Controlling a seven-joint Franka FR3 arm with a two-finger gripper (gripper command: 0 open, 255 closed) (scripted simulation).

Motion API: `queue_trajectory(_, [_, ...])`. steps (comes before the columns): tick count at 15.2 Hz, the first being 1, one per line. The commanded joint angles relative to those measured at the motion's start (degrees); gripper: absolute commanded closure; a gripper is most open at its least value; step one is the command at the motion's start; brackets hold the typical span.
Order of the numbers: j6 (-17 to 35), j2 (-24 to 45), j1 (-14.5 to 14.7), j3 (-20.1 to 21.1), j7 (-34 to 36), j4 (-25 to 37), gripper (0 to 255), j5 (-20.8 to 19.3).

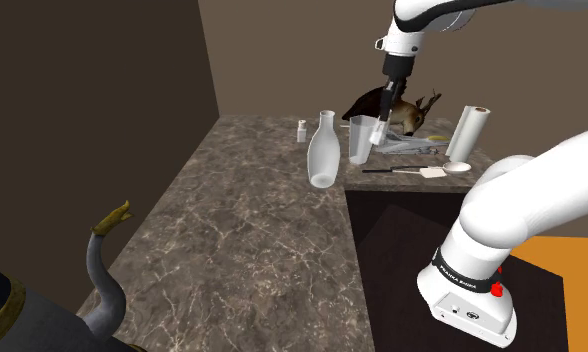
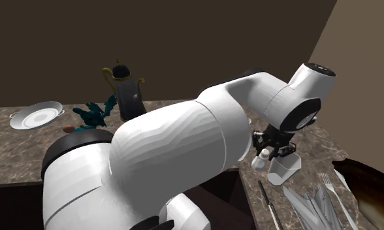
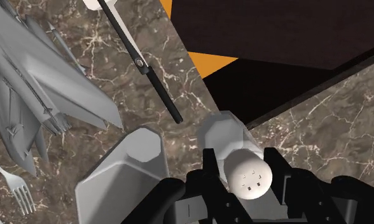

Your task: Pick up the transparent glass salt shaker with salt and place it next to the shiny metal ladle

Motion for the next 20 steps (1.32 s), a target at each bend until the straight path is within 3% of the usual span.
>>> queue_trajectory(1, [1.6,0.0,-0.1,-0.3,-0.1,-1.6,255,-0.2])
queue_trajectory(20, [17.5,4.1,-0.4,-2.9,-1.1,-13.4,255,-1.2])
